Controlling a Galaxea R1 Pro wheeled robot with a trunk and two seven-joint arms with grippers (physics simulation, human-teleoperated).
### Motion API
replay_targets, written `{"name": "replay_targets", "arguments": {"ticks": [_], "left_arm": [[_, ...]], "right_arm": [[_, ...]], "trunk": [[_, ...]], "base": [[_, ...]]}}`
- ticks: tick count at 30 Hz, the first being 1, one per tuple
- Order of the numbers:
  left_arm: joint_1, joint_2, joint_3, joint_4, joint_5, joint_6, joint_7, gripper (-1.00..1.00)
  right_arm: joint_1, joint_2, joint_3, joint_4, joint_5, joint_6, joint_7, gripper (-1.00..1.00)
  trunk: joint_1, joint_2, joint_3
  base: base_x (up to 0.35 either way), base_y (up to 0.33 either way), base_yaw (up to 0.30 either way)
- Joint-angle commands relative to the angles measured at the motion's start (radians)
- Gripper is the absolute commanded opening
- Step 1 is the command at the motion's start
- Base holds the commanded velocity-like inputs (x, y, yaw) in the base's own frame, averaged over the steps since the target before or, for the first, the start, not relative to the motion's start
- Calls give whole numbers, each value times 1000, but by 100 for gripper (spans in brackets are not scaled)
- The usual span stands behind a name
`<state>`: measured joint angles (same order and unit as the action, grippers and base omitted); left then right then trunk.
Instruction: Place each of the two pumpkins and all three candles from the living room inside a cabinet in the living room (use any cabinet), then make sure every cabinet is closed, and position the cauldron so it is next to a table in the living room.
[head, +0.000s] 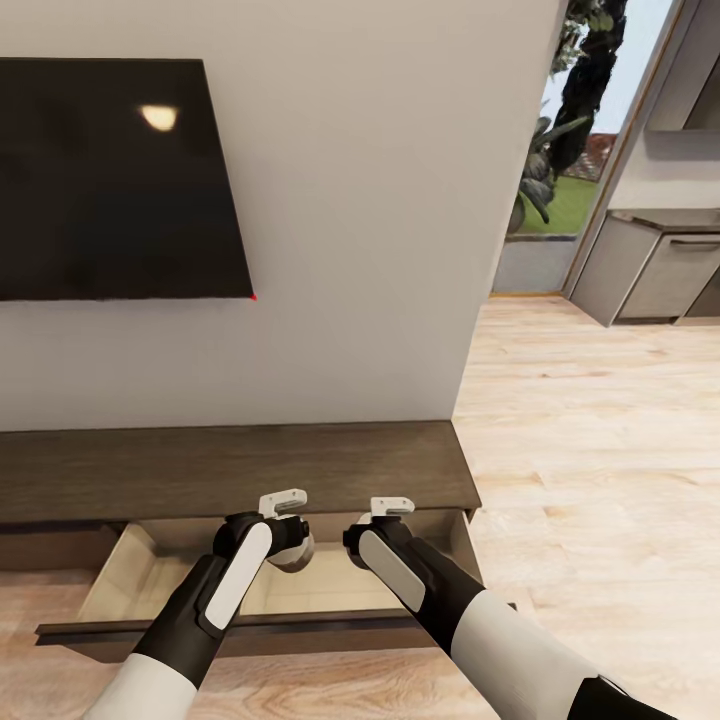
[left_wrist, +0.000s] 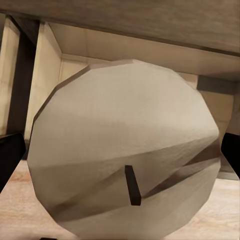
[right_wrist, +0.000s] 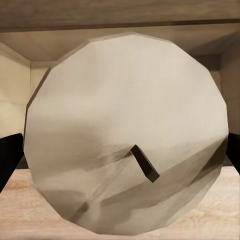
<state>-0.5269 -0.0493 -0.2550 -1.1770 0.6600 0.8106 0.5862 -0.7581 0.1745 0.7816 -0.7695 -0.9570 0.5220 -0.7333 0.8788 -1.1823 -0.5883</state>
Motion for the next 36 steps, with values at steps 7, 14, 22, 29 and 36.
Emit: {"name": "replay_targets", "arguments": {"ticks": [7,14,22,29,36], "left_arm": [[-1,0,-1,-1,10,1,10,-100],[-1,0,-1,-1,10,1,10,-100],[-1,-1,-1,-1,10,1,10,-100],[-1,-1,-1,-1,11,1,10,-100],[-1,-1,-1,-1,12,1,9,-100]], "right_arm": [[-1,0,2,-1,-5,3,-8,-100],[-1,0,2,-1,-5,3,-8,-100],[-1,0,2,-1,-5,3,-7,-100],[-1,0,2,-1,-5,1,-6,-100],[-1,0,3,-1,-4,1,-6,-100]], "trunk": [[27,-50,-23],[54,-99,-45],[84,-155,-70],[111,-204,-92],[138,-253,-114]], "base": [[0,0,0],[0,0,0],[0,0,0],[0,0,0],[0,0,0]]}}
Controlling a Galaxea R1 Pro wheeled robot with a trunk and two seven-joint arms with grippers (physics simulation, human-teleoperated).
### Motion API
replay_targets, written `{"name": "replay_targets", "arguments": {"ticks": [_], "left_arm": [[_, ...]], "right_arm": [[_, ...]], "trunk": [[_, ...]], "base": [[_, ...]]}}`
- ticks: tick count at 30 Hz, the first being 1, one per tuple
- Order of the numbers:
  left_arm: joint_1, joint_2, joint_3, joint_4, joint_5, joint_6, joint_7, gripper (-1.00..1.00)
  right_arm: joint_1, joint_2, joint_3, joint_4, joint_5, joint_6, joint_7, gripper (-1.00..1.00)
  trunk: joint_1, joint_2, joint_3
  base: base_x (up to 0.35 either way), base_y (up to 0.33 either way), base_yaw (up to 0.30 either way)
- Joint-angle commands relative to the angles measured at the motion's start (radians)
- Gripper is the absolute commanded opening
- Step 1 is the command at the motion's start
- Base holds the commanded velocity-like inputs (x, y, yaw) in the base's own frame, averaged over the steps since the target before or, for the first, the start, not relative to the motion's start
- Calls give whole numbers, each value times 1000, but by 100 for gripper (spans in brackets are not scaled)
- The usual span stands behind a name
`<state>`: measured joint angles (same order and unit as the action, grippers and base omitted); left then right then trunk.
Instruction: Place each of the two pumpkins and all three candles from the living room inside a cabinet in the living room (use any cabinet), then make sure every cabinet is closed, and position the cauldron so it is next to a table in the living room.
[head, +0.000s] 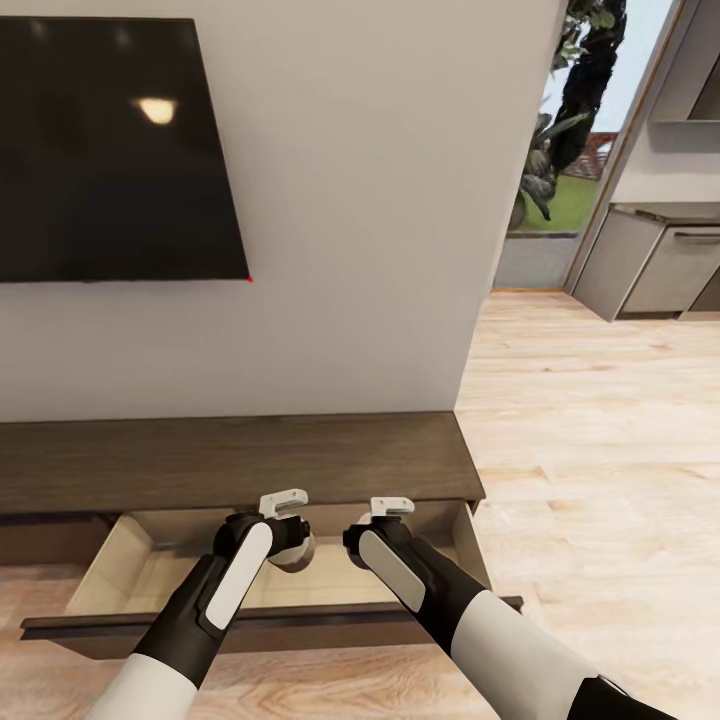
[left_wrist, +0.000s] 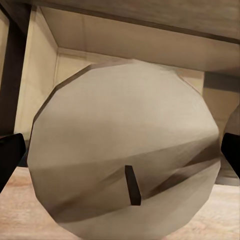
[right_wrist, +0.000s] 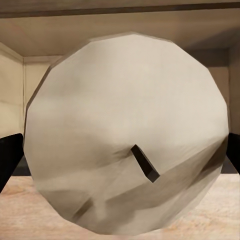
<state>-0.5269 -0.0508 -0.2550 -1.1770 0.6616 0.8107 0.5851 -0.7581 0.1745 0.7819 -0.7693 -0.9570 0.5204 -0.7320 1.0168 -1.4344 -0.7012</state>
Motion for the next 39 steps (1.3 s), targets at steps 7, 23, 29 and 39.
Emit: {"name": "replay_targets", "arguments": {"ticks": [7,23,29,39], "left_arm": [[-1,0,-1,-1,10,1,10,-100],[-1,-2,-2,-1,9,-3,11,-100],[-1,-3,-24,0,-9,-52,12,-100],[-1,-3,-30,0,-11,-56,13,-100]], "right_arm": [[-1,0,2,-1,-3,3,-7,-100],[-1,0,5,-2,-1,1,-7,-100],[-1,0,5,-2,0,1,-7,-100],[-1,0,5,-8,6,-9,-8,-100]], "trunk": [[27,-50,-23],[88,-162,-73],[111,-204,-92],[150,-274,-123]], "base": [[0,0,0],[0,0,0],[0,0,0],[0,0,0]]}}
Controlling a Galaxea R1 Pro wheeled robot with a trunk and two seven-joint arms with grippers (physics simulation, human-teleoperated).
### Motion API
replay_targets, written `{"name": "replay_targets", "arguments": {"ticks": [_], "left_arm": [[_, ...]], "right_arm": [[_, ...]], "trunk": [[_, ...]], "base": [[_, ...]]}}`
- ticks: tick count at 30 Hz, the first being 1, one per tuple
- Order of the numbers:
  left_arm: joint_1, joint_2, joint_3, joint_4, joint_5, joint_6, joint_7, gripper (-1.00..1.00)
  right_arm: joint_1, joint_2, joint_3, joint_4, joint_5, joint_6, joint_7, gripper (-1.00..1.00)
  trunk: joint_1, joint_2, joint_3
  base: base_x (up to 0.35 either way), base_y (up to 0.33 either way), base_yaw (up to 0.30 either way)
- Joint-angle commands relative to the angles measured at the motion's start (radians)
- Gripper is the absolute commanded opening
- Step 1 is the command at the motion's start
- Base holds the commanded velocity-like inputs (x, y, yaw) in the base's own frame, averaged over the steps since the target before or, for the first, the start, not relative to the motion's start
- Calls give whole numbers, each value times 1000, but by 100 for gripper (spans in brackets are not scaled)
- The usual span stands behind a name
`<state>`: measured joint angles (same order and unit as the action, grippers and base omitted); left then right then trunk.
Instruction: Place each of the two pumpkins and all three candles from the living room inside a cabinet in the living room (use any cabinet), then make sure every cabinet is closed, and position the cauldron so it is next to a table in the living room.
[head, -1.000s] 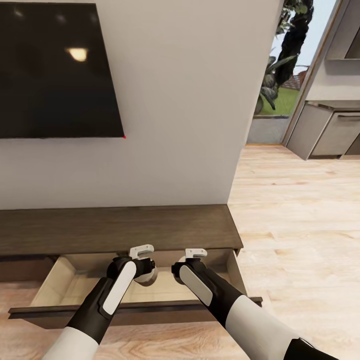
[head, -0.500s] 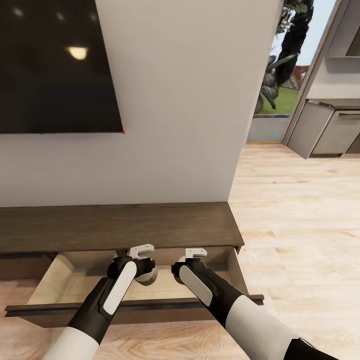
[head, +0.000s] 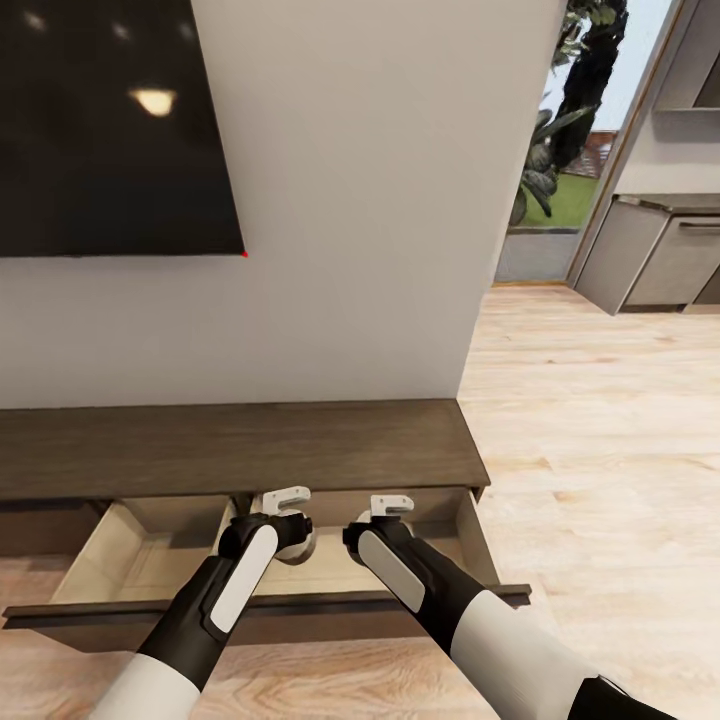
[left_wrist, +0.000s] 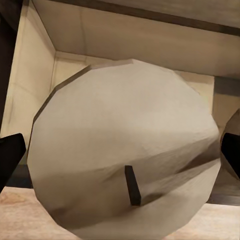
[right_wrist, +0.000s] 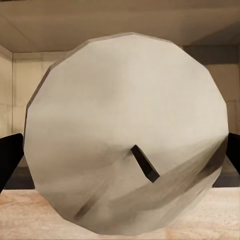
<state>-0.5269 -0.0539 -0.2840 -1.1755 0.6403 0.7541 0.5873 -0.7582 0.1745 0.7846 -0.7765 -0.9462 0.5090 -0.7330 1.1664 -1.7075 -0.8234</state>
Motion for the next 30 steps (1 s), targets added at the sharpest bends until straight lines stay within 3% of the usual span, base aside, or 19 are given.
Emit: {"name": "replay_targets", "arguments": {"ticks": [1,30], "left_arm": [[-1,0,-1,-1,10,1,10,-100],[-1,0,-3,-1,5,-35,11,-100]], "right_arm": [[-1,0,2,-1,-4,1,-8,-100],[-1,0,2,-2,-1,-5,-9,-100]], "trunk": [[4,-8,-4],[115,-211,-95]], "base": [[0,0,0],[0,0,0]]}}
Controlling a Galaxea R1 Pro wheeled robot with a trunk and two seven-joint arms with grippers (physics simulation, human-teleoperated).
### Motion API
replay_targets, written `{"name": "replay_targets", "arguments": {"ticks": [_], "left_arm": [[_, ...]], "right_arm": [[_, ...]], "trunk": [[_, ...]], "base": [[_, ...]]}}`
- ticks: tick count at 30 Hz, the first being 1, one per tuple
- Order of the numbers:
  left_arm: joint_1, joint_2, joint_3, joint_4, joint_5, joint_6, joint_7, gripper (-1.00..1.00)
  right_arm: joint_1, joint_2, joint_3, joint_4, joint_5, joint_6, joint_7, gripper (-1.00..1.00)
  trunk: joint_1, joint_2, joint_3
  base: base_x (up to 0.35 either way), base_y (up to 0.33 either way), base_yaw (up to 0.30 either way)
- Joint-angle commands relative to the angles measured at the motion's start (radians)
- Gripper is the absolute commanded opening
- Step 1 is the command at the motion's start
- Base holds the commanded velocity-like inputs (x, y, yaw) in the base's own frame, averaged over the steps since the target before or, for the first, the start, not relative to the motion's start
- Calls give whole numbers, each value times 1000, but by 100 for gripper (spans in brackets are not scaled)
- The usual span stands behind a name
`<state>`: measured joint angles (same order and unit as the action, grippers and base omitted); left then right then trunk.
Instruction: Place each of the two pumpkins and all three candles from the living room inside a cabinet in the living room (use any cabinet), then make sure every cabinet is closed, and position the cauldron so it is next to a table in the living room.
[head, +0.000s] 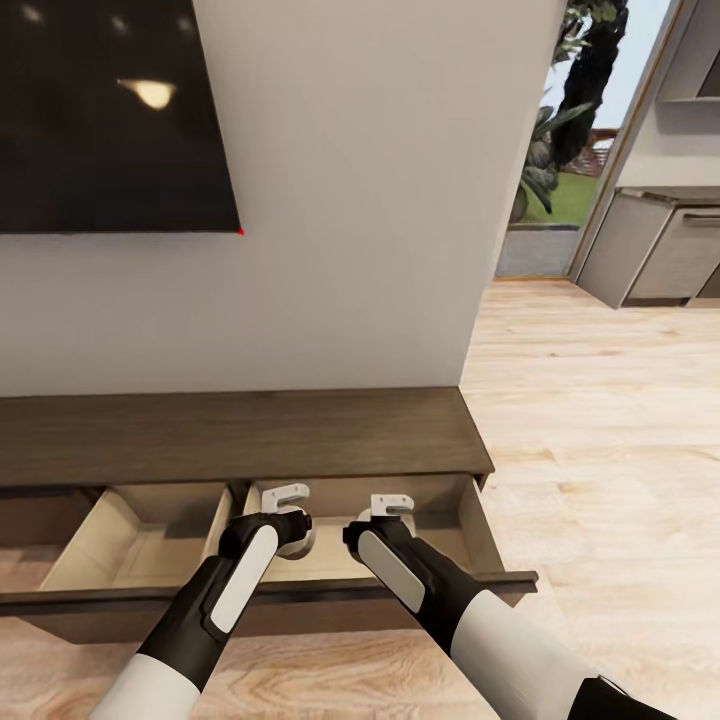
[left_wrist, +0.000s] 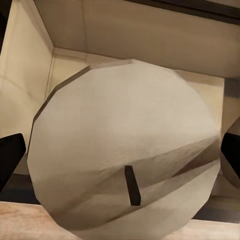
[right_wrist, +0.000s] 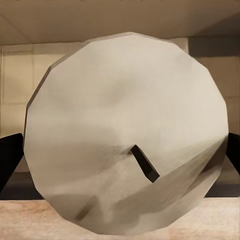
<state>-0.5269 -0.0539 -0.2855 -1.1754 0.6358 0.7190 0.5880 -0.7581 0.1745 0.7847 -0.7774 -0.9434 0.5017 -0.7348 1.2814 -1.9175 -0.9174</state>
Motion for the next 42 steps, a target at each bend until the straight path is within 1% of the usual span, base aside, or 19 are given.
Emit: {"name": "replay_targets", "arguments": {"ticks": [1,9,16,25,29,30,33,35,42], "left_arm": [[-1,0,-1,-1,10,0,10,-100],[-1,0,-1,-1,13,0,10,-100],[-1,0,-1,35,6,0,10,-100],[-1,0,-1,37,5,0,10,-100],[-1,0,-1,37,5,0,10,-100],[-1,0,-1,37,5,0,10,-100],[-1,-1,-1,37,5,0,10,-100],[-1,-1,-1,37,5,-1,10,-100],[-1,-1,-1,37,4,-1,10,-100]], "right_arm": [[-1,0,2,-1,-4,3,-7,-100],[-1,0,2,-2,-3,1,-6,-100],[-1,0,2,-2,-3,-2,-5,-100],[-1,0,4,4,-4,-79,-5,-100],[-1,0,5,10,-4,-91,-4,-100],[-1,0,6,12,-5,-91,-4,-100],[-1,0,26,14,-5,-92,-4,-100],[-1,0,33,15,-6,-92,-4,-100],[-1,0,36,16,-6,-94,-3,-100]], "trunk": [[0,-1,-1],[0,-1,-1],[0,-1,-1],[0,-1,-1],[0,-1,-1],[4,-8,-4],[15,-29,-13],[23,-43,-20],[50,-92,-42]], "base": [[0,0,0],[2,0,0],[110,18,0],[93,18,0],[5,1,0],[1,0,0],[0,0,0],[0,0,0],[0,0,0]]}}
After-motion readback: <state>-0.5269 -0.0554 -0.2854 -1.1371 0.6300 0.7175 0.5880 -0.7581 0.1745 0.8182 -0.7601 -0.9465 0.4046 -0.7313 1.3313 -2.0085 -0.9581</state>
